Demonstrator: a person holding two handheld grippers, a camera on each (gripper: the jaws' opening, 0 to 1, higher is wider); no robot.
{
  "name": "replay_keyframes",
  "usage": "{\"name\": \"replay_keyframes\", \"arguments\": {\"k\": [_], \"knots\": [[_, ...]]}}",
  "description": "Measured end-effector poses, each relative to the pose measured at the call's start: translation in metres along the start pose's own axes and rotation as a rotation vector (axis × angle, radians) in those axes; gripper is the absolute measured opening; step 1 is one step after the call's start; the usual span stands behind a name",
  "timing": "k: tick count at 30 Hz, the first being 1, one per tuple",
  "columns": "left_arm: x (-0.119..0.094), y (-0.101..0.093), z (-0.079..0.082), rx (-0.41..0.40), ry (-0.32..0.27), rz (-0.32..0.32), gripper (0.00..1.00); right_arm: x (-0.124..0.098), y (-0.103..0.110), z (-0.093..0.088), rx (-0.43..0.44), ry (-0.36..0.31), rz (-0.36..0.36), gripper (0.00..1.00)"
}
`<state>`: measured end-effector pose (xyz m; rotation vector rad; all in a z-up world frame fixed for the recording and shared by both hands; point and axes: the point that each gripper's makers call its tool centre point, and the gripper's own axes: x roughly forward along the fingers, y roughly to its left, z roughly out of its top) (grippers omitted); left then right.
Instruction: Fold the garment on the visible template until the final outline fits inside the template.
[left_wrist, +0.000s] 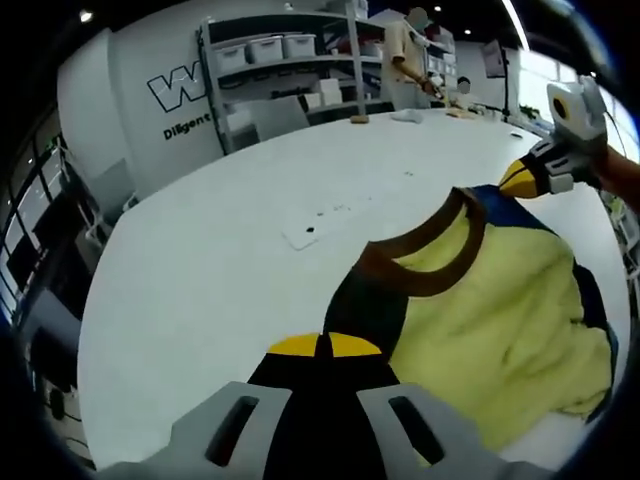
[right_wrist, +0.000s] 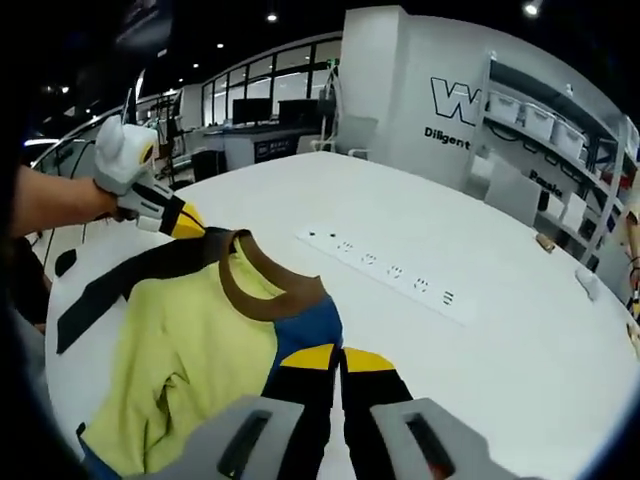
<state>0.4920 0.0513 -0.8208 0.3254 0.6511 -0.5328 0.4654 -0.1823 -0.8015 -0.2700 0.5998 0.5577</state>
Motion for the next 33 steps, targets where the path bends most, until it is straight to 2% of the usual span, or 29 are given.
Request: {"name": "replay_keyframes", "arguments": {"k": [9,11,15,18,27,32,33], "knots": [[0.031,0.0,0.02,0.023,-0.011,0.003,0.0,0.02,-0.036,-0.002,0.028,-0.016,-0.094,0.0],[0.036,0.001,0.022,0.028,-0.011,0.008,0.0,0.022,-0.038,-0.003,0.031,-0.021,-0.102,0.0],[0.048,0.003,0.023,0.044,-0.001,0.022,0.0,0.033,-0.054,-0.01,0.015,-0.002,-0.168,0.0],[0.054,0.003,0.02,0.056,0.005,0.031,0.0,0.039,-0.056,-0.017,0.027,0.016,-0.176,0.0],[0.058,0.005,0.007,0.126,0.044,0.057,0.0,0.051,-0.055,-0.037,-0.062,0.112,-0.205,0.0],[0.056,0.008,0.005,0.128,0.049,0.058,0.0,0.056,-0.051,-0.047,-0.1,0.154,-0.204,0.0],[0.056,0.009,0.005,0.129,0.048,0.057,0.0,0.055,-0.053,-0.044,-0.105,0.152,-0.21,0.0]]}}
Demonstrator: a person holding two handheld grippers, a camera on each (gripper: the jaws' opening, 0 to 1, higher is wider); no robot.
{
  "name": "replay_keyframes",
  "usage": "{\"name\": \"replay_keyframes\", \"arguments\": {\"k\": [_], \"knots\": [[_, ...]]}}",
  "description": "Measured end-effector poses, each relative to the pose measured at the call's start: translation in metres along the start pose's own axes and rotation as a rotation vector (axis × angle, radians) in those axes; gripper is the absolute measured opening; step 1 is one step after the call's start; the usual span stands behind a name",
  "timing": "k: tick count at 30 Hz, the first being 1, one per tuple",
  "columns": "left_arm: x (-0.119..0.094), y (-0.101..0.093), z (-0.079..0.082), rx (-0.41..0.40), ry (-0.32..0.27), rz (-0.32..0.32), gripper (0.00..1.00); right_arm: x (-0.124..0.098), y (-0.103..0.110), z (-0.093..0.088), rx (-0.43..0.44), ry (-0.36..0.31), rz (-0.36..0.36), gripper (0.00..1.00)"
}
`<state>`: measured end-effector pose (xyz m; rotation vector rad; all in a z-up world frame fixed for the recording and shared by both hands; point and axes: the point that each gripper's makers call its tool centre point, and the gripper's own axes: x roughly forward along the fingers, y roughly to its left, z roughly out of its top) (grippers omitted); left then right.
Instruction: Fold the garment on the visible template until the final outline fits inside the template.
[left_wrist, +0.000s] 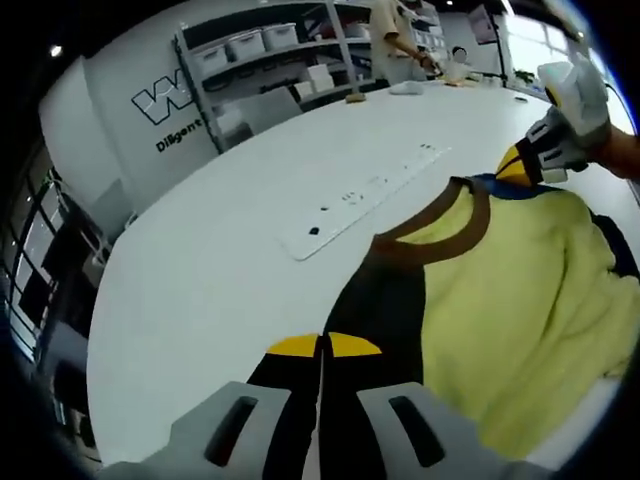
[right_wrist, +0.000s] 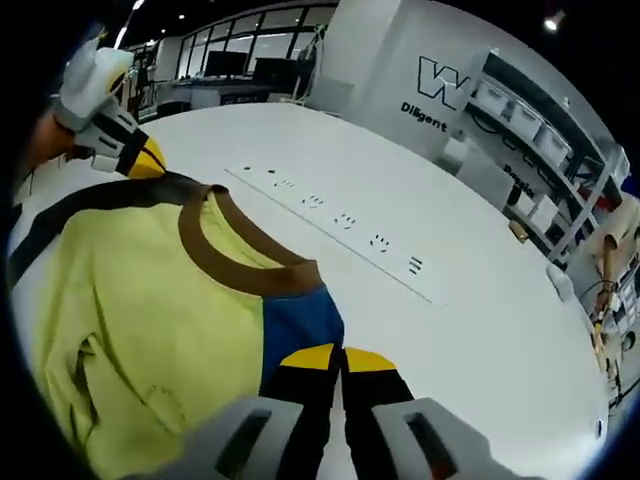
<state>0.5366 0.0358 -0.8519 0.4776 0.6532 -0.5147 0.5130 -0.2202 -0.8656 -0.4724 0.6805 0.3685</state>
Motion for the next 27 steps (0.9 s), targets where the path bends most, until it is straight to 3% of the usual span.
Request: {"name": "replay_keyframes", "arguments": {"k": [14,16,27], "knots": [[-0.02,0.014,-0.002,-0.039,-0.028,0.021,0.0,-0.002,-0.002,0.0,0.046,0.01,-0.014,0.02],[-0.023,0.016,-0.003,-0.044,-0.033,0.025,0.0,-0.005,-0.006,0.006,0.056,-0.026,-0.026,0.09],[-0.045,0.026,0.003,-0.09,-0.078,0.042,0.0,-0.038,-0.022,0.035,0.096,-0.132,-0.055,0.06]]}}
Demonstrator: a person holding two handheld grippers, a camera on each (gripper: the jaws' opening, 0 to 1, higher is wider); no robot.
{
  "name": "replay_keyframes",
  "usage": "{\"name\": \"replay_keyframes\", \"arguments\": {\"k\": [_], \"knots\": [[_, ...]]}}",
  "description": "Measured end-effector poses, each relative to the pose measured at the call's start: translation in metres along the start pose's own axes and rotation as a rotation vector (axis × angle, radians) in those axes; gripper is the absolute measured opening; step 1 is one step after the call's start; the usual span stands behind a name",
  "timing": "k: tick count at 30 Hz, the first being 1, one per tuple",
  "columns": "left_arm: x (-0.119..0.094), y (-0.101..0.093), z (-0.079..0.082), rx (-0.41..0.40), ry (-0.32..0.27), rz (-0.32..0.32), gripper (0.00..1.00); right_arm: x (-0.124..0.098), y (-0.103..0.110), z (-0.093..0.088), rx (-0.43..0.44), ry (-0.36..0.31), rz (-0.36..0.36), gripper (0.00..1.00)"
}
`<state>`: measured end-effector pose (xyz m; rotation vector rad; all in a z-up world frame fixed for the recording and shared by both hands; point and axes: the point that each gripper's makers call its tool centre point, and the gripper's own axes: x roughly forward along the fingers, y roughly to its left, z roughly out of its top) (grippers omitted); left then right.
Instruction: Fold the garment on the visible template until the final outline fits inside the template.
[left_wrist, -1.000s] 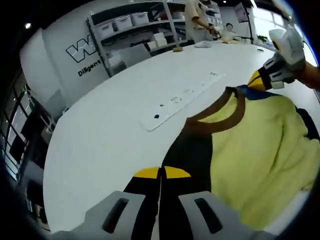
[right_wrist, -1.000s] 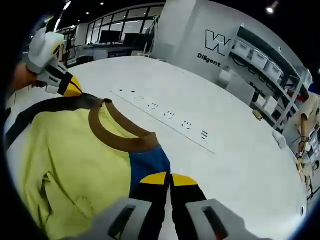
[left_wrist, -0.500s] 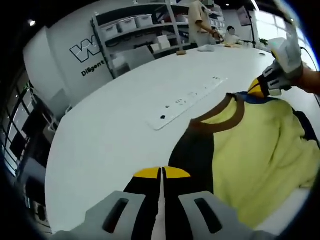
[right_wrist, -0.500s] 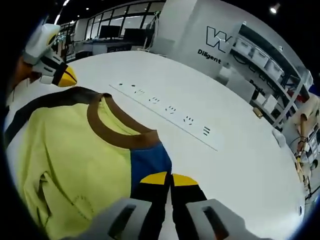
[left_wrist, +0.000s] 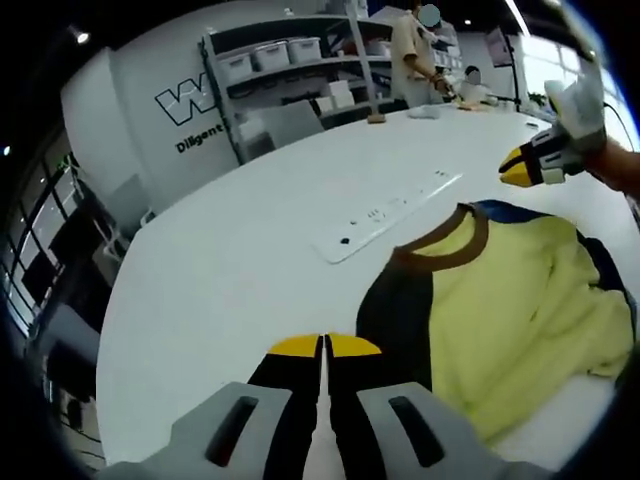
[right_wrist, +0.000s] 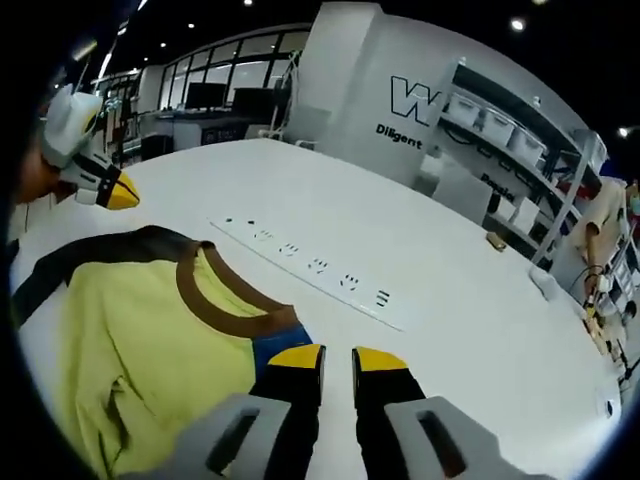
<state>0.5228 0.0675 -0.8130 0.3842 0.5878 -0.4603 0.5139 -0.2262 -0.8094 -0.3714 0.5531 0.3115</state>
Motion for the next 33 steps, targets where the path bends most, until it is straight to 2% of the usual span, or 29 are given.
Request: {"name": "replay_keyframes", "arguments": {"k": [3,7,10,12,16,19,26,29,31,33], "knots": [[-0.011,-0.006,0.003,-0.01,-0.021,-0.009,0.0,-0.011,0.001,0.006,-0.004,-0.022,0.0,0.06],[-0.03,-0.016,0.002,-0.014,-0.051,-0.029,0.0,-0.038,0.005,0.016,-0.011,-0.077,0.001,0.03],[-0.044,-0.023,0.0,-0.03,-0.066,-0.04,0.0,-0.06,0.013,0.02,-0.014,-0.113,0.013,0.09],[-0.054,-0.027,-0.001,-0.044,-0.084,-0.046,0.0,-0.077,0.02,0.023,-0.035,-0.137,0.011,0.16],[-0.075,-0.038,-0.01,-0.056,-0.094,-0.058,0.0,-0.116,0.042,0.023,-0.057,-0.149,0.021,0.19],[-0.095,-0.048,-0.02,-0.081,-0.103,-0.063,0.0,-0.146,0.064,0.018,-0.065,-0.163,0.024,0.22],[-0.129,-0.068,-0.053,-0.118,-0.081,-0.079,0.0,-0.192,0.099,-0.001,0.028,-0.18,0.024,0.35],[-0.146,-0.077,-0.073,-0.116,-0.063,-0.079,0.0,-0.216,0.12,-0.003,0.039,-0.221,0.023,0.46],[-0.155,-0.084,-0.088,-0.146,-0.042,-0.096,0.0,-0.23,0.133,-0.005,0.052,-0.242,0.018,0.54],[-0.163,-0.086,-0.098,-0.145,-0.036,-0.095,0.0,-0.242,0.14,-0.002,0.069,-0.295,0.0,0.66]]}}
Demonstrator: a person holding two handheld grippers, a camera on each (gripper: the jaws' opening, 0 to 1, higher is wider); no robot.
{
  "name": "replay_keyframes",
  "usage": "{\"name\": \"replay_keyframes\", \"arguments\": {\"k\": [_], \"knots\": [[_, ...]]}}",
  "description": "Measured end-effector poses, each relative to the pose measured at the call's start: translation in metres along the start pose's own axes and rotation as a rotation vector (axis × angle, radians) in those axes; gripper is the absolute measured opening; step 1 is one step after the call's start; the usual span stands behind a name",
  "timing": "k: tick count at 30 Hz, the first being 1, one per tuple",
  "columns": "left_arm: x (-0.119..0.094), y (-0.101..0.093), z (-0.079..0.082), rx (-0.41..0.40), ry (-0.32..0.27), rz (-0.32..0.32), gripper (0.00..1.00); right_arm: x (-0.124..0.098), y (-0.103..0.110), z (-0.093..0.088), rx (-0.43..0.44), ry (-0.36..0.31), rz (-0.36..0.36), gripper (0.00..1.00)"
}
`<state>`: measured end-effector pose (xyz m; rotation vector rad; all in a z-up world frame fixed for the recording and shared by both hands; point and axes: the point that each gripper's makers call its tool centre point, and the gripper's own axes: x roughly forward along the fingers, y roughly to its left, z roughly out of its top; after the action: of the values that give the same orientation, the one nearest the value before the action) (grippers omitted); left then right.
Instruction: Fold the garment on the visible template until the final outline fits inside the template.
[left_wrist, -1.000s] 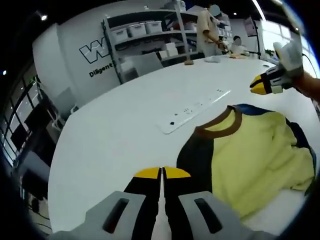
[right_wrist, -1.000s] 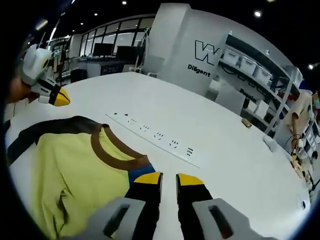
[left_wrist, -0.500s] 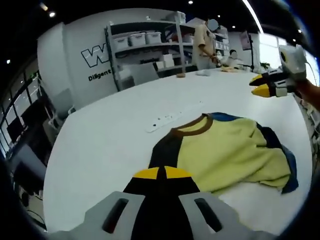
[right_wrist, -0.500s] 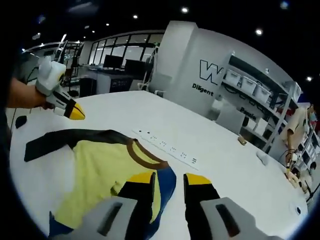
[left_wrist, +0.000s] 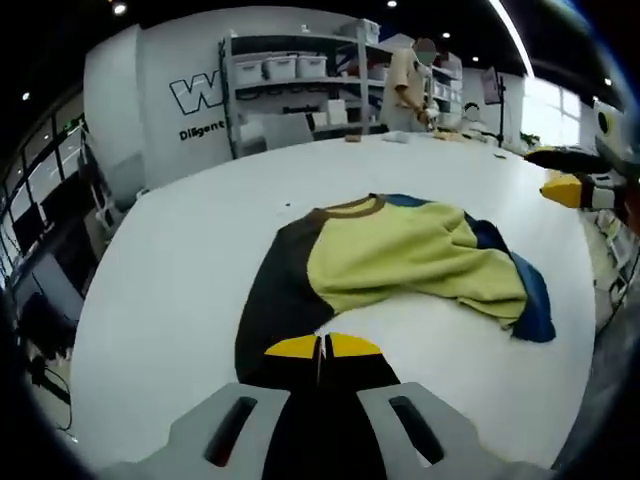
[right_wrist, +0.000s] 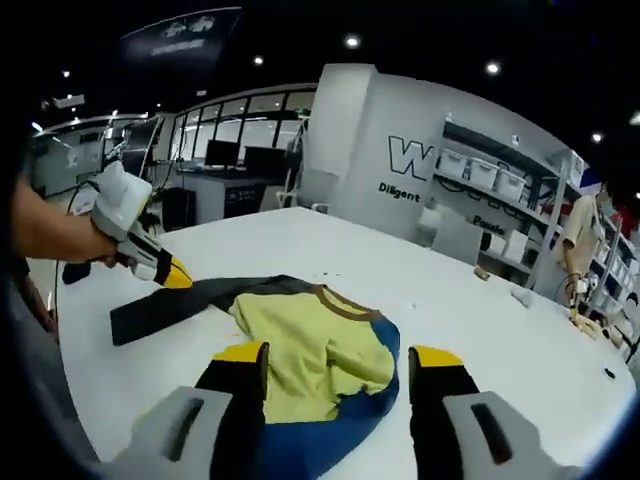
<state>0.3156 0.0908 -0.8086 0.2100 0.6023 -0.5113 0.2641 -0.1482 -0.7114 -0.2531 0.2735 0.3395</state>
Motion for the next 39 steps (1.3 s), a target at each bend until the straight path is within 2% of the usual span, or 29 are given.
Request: {"name": "replay_keyframes", "arguments": {"k": [3,5,10,13,14,19,20,21,25,28,31,33,39], "knots": [[-0.01,-0.003,-0.017,-0.014,0.02,0.0,0.0,-0.018,0.016,-0.001,0.024,-0.03,-0.002,0.82],[-0.021,-0.006,-0.031,-0.025,0.037,-0.003,0.0,-0.025,0.024,-0.001,0.025,-0.045,-0.003,0.89],[-0.039,-0.014,-0.042,-0.013,0.045,-0.013,0.01,-0.039,0.032,-0.001,0.016,-0.075,-0.008,0.9],[-0.056,-0.028,-0.052,0.066,0.058,-0.032,0.03,-0.048,0.036,0.007,0.017,-0.12,-0.02,0.96],[-0.059,-0.03,-0.056,0.102,0.063,-0.033,0.04,-0.052,0.04,0.014,0.028,-0.156,-0.02,0.99],[-0.07,-0.044,-0.07,0.171,0.082,-0.061,0.07,-0.063,0.057,0.009,-0.023,-0.164,-0.015,0.99],[-0.072,-0.046,-0.074,0.189,0.096,-0.067,0.08,-0.061,0.063,0.003,-0.049,-0.132,0.01,0.98],[-0.073,-0.047,-0.076,0.197,0.101,-0.068,0.09,-0.06,0.063,0.001,-0.06,-0.116,0.011,0.97],[-0.078,-0.056,-0.087,0.23,0.132,-0.096,0.15,-0.059,0.063,0.009,-0.058,-0.152,0.013,0.95],[-0.08,-0.061,-0.096,0.297,0.164,-0.112,0.2,-0.059,0.065,0.008,-0.067,-0.147,0.017,0.94],[-0.08,-0.061,-0.102,0.317,0.187,-0.115,0.21,-0.059,0.063,0.009,-0.064,-0.152,0.015,0.94],[-0.08,-0.058,-0.108,0.366,0.218,-0.103,0.2,-0.06,0.06,0.011,-0.056,-0.163,0.01,0.93],[-0.074,-0.051,-0.114,0.467,0.248,-0.081,0.19,-0.06,0.058,0.009,-0.053,-0.158,0.007,0.92]]}}
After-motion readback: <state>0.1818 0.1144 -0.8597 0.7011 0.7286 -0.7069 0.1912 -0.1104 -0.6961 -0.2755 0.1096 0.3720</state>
